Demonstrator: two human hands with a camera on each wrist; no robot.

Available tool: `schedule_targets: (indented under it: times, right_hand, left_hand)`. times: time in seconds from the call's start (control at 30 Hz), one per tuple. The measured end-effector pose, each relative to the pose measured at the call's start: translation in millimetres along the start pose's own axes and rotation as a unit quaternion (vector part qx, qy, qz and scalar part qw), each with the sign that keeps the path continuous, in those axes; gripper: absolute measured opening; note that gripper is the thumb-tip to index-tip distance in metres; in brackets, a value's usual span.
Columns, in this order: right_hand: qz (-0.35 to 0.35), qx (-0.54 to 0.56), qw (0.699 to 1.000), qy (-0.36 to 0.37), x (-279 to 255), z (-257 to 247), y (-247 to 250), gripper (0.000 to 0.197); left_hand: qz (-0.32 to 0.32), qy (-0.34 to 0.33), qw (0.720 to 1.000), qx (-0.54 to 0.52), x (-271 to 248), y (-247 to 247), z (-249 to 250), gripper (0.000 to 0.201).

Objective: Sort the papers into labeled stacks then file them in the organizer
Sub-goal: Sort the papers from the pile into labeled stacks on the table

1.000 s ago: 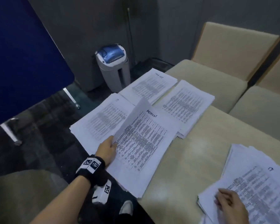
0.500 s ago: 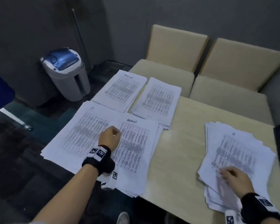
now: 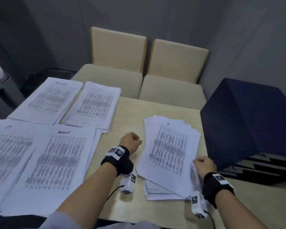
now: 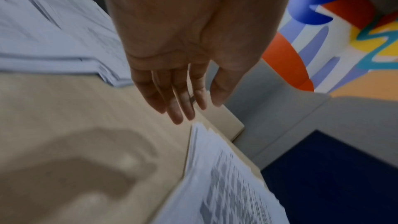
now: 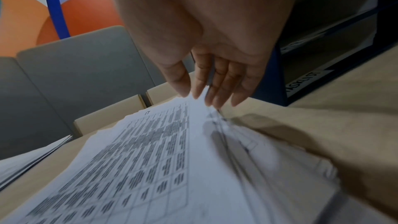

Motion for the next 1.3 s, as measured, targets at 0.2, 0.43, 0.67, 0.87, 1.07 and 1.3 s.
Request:
schedule_targets:
  times: [0.2, 0.43, 0.67, 0.87, 1.07, 1.3]
  right_hand:
    - [-0.057, 0.054, 0.996, -0.033, 43, 0, 5, 0.044]
    - [-0.049, -0.015, 0.998, 0.04, 58, -30, 4, 0.026]
    - [-0.023, -0.065, 0.99, 0.126, 50, -47, -3, 0.024]
    - [-0.002, -0.118, 0.991, 0.063, 52, -37, 19, 0.024]
    - [-0.048, -0.091, 0.987, 0.122, 44, -34, 5, 0.04]
    - [0.008, 0.062, 0.996, 0.062, 35, -37, 5, 0.02]
  left_hand:
    - [-0.04, 0.06, 0.995, 0.074, 14, -81, 10, 0.062]
    - [0.045, 0.096, 0.98, 0.167, 13, -82, 14, 0.03]
    - [0.043, 0.111, 0.976, 0.181, 17, -63, 7, 0.016]
    - [0.014, 0.115, 0.97, 0.215, 27, -47, -8, 0.01]
    - [0.058, 0.045, 0.971, 0.229, 44, -46, 1, 0.023]
    - [0.11, -0.073, 0.955, 0.264, 48, -61, 20, 0.037]
Point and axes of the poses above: each hand's wrist, its own x-axis towards the middle knuckle, its own y-axis out of the back of the hand, z = x × y, the point moved 4 cm from there along x, towards the middle knuckle, and after that the axes turned 11 degrees about -y, right-handed, at the moved point
